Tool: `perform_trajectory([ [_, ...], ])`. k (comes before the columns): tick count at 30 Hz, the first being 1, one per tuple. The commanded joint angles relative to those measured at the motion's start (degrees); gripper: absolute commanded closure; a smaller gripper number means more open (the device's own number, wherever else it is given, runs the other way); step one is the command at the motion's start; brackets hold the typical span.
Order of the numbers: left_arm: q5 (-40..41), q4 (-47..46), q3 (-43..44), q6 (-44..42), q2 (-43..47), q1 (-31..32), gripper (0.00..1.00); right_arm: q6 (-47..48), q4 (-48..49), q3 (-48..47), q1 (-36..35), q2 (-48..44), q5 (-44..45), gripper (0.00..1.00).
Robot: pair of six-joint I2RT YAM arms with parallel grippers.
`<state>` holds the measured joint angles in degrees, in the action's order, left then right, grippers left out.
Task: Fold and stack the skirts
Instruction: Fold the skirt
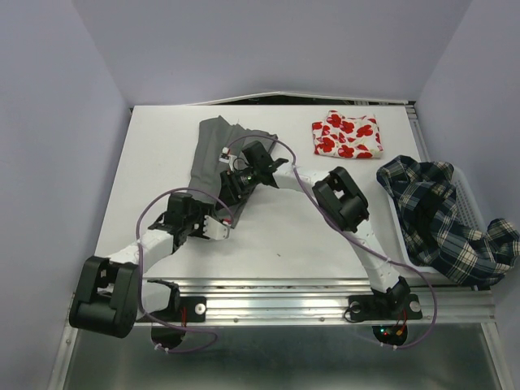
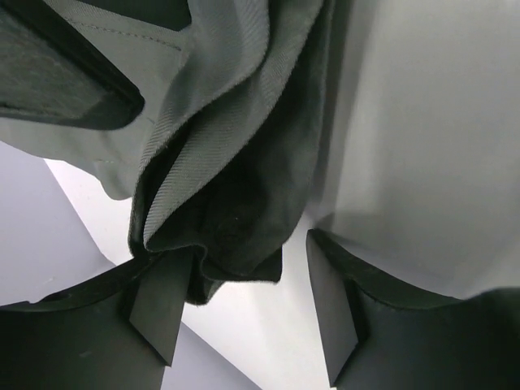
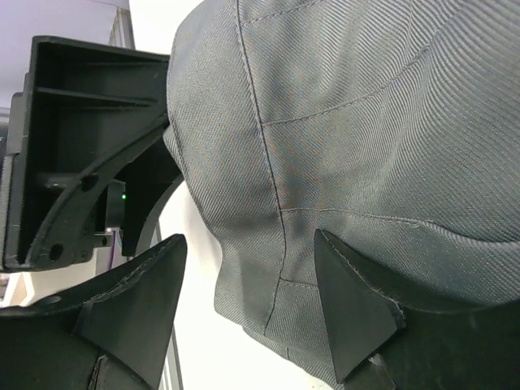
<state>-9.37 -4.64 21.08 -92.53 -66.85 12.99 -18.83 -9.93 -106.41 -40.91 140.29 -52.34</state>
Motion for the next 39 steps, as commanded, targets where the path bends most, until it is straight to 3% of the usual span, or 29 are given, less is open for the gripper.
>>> perform_trajectory([
  [1, -1.18, -3.08, 0.98, 0.51, -5.47, 0.54, 0.33, 3.45, -6.24, -0.55, 0.39, 3.76, 4.0, 0.3],
  [6, -3.9, -6.87, 0.37, 3.32, -3.65, 0.72, 0.33, 2.92, -6.59, -0.47, 0.39, 4.03, 4.09, 0.31],
  [11, -5.57, -5.55, -4.64, 1.13, 10.05, 0.72, 0.23, 1.96, -7.12, -1.25, 0.91, 5.17, 2.95, 0.31],
  [18, -7.25, -3.97, -12.63, -3.0, 22.55, 0.89, 0.2, 1.95, -7.38, -1.69, 0.92, 5.96, 1.89, 0.32],
  [21, -6.81, -5.37, -13.0, -3.71, 20.54, 0.89, 0.2, 2.57, -7.38, -1.17, 0.92, 5.61, 1.54, 0.32],
  [30, -1.97, -14.08, -4.32, 0.67, -1.68, 0.89, 0.2, 4.5, -7.47, 0.94, 0.92, 5.17, 0.48, 0.33],
  [39, -4.87, -14.78, -3.15, -2.74, -4.52, 0.89, 0.23, 5.03, -7.65, 1.29, 0.92, 4.91, 0.22, 0.34],
])
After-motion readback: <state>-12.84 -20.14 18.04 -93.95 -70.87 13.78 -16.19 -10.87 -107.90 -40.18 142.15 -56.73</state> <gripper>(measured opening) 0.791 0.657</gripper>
